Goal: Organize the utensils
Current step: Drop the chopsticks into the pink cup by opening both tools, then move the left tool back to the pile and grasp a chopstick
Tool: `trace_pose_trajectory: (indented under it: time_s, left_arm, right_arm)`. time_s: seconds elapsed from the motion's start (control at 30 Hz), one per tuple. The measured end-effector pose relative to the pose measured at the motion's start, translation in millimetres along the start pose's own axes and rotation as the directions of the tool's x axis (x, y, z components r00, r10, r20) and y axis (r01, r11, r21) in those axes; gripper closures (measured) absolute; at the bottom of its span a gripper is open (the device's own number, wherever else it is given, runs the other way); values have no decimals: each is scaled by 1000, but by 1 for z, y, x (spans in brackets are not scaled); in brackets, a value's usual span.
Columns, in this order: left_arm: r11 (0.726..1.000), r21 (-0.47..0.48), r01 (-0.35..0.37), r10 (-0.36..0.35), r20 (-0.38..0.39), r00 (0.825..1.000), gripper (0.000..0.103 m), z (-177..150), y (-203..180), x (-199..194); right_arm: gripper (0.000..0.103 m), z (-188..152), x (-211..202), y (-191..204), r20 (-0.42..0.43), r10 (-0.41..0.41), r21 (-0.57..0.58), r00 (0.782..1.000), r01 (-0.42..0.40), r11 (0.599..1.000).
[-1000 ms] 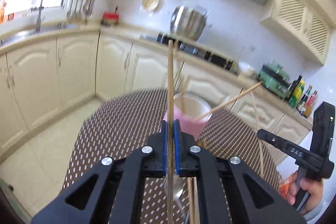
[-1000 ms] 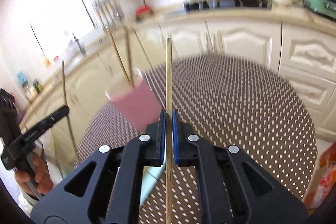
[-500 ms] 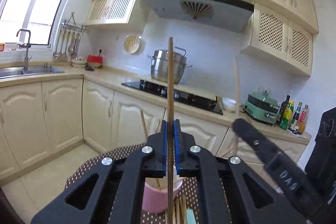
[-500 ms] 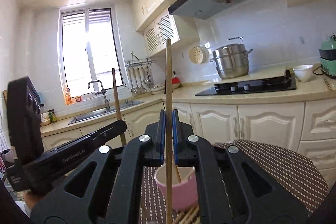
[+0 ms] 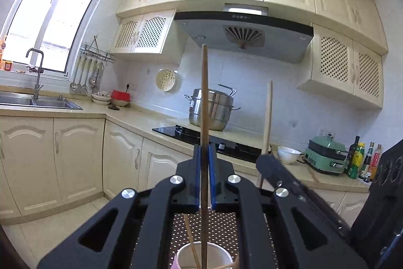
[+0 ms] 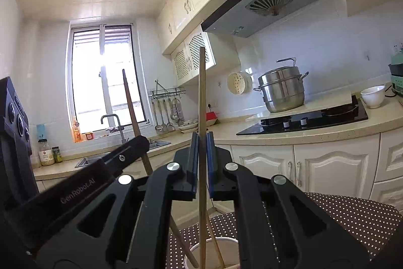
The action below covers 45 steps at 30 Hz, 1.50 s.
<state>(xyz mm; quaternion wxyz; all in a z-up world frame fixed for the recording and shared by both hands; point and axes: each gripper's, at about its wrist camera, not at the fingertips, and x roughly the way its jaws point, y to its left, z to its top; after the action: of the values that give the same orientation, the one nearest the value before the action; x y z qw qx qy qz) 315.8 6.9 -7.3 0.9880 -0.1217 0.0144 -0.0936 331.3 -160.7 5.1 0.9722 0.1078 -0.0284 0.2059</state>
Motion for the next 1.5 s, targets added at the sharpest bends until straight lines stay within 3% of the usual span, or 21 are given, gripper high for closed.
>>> trace_pose_trajectory:
  time_s: [0.53,0.67,1.03,1.5]
  left_arm:
    - [999,-29,-17,14,-117,993,95,-28,24,18]
    - [999,-33,-28,24,-123,992,77,-28,28,14]
    - [995,-2,-99,98,-132,986,67,-19,35,-2]
    - [995,2,-98,97,-164,982,56,-6,36,-23]
  right_arm:
    - [96,-18,5,0,-10,-27,-24,1000,27,999]
    - [96,-18,2,1,-19,-31,-27,999,30,999]
    - [96,-15,-7,8,-34,-42,-54,999,40,998]
    - [95,-6,-19,18,-76,-73,-86,994,66,994]
